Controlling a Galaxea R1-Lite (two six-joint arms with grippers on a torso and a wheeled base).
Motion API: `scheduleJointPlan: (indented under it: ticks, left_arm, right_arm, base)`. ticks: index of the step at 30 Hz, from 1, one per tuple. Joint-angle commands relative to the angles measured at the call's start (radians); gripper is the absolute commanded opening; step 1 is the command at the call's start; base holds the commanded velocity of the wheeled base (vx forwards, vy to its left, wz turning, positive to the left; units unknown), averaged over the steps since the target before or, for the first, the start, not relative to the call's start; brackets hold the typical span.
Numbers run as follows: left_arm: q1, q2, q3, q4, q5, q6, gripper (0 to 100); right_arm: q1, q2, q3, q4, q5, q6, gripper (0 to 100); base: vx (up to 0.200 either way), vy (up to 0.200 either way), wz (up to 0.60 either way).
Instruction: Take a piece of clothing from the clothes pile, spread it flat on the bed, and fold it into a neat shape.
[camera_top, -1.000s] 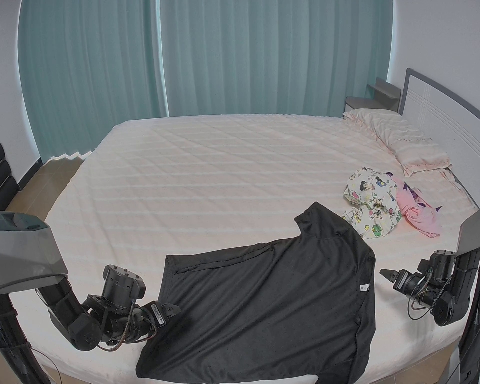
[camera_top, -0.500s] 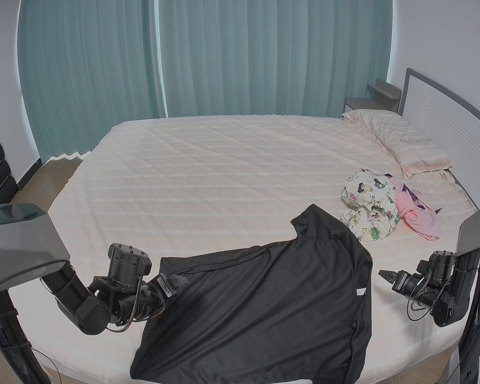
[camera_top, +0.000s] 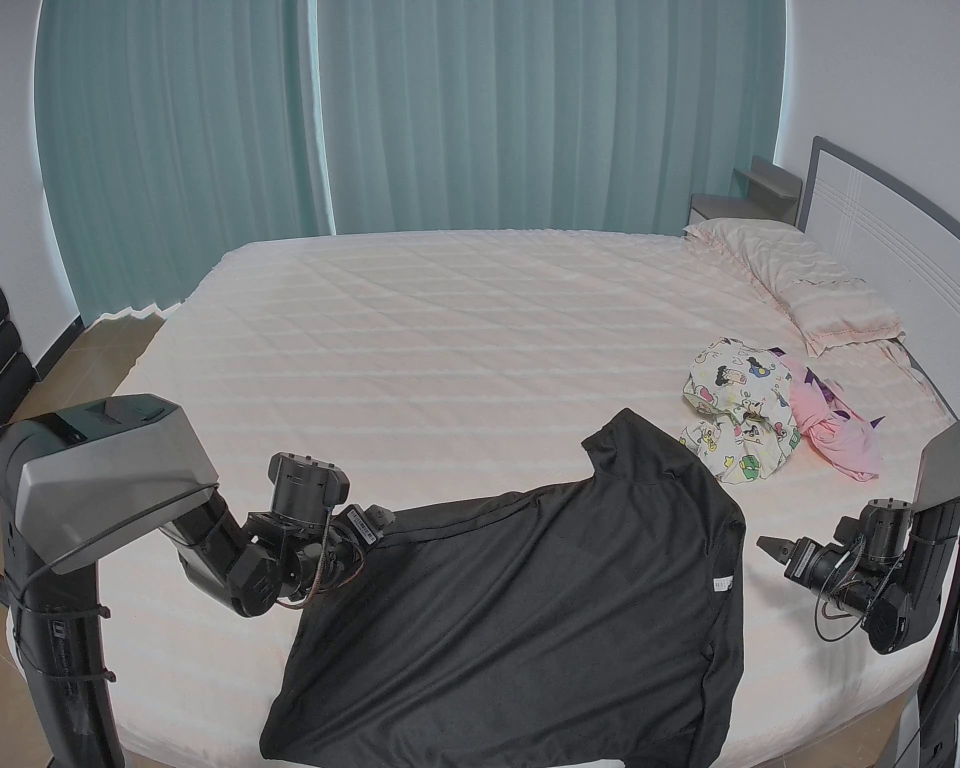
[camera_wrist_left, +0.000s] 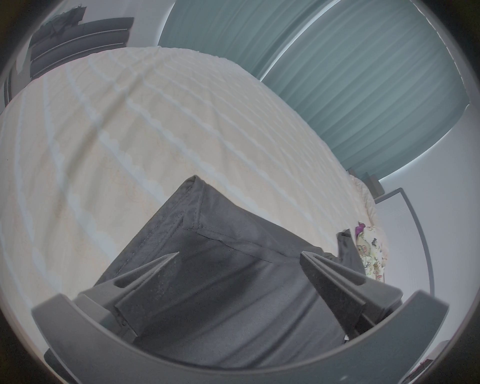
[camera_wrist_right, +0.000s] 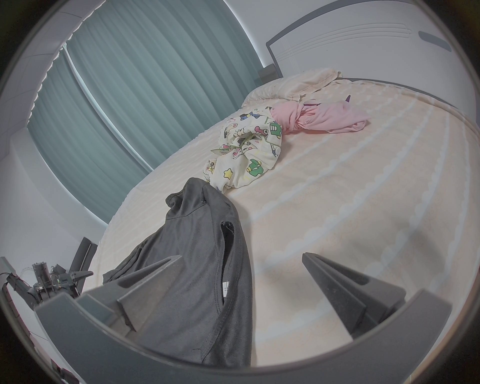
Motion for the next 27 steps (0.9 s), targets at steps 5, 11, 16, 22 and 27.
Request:
scheduleJointPlan:
  ticks: [5, 11, 16, 22, 27]
  left_arm:
    - [0.001, 0.095, -0.103, 0.051, 0.004, 0.000, 100]
    - [0.032, 0.158, -0.237, 0.138, 0.006, 0.002, 100]
    - [0.085, 0.190, -0.393, 0.210, 0.006, 0.000, 100]
    - [0.193, 0.247, -0.583, 0.210, 0.006, -0.001, 100]
    - [0.319, 0.289, -0.709, 0.213, 0.012, -0.003, 100]
  right_arm:
    - [-0.001, -0.003, -0.001, -0.001, 0.000, 0.001, 100]
    - [0.000, -0.002, -0.001, -0.001, 0.000, 0.004, 100]
    - [-0.027, 0.000, -0.015, -0.002, 0.009, 0.006, 100]
    - [-0.037, -0.003, -0.018, -0.002, 0.028, 0.012, 100]
    - [-0.044, 0.001, -0.025, -0.002, 0.029, 0.017, 100]
  base:
    - [0.000, 0.000, 0.00]
    - [0.000, 0.000, 0.00]
    - [0.000, 0.000, 0.00]
    - [0.000, 0.000, 0.00]
    - [0.000, 0.000, 0.00]
